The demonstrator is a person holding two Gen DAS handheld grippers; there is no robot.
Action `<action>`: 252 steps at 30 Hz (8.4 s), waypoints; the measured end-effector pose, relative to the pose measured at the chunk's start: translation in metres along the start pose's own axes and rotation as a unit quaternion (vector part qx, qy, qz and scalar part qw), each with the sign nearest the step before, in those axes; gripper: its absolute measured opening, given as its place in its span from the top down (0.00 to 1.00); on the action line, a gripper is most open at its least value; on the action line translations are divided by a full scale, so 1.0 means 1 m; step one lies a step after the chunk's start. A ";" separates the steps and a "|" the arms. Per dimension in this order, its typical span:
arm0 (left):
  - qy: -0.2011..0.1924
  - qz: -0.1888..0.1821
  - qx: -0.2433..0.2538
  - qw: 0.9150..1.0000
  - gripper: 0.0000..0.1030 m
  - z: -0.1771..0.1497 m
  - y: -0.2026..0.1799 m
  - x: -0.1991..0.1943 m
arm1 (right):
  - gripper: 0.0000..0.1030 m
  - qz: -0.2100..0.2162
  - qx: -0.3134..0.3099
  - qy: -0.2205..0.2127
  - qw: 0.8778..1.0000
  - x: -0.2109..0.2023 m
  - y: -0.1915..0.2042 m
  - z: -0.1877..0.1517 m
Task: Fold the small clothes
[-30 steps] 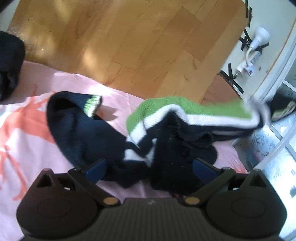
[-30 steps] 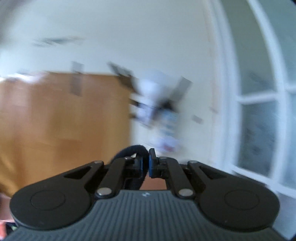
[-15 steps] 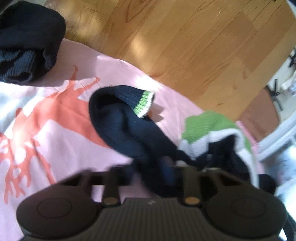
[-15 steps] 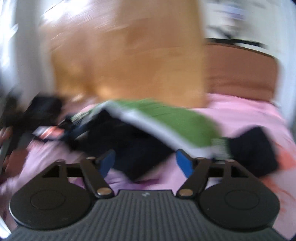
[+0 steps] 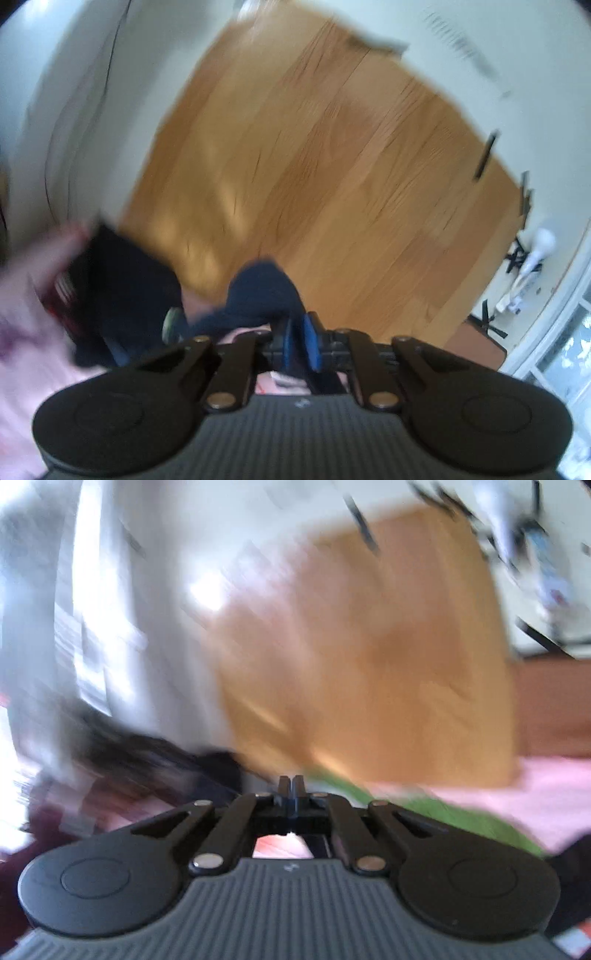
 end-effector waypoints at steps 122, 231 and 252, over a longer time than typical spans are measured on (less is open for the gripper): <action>0.130 0.160 0.170 0.964 0.72 -0.104 -0.016 0.185 | 0.40 -0.365 0.018 0.150 0.919 0.119 -0.258 -0.081; 0.287 -0.066 0.070 0.953 0.15 -0.177 -0.011 0.022 | 0.36 -0.326 0.103 0.142 0.929 -0.083 -0.137 -0.143; 0.291 0.017 0.052 0.955 0.84 -0.165 0.012 -0.035 | 0.87 -0.291 0.100 0.161 0.938 -0.097 -0.083 -0.171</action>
Point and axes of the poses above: each gripper's, at about its wrist camera, not at the fingertips, and x roughly the way its jaws point, y to its left, z to its top, the point moved 4 cm from there along x, roughly the way its jaws point, and after that the axes turned 3 degrees about -y, right-handed, at the moved point
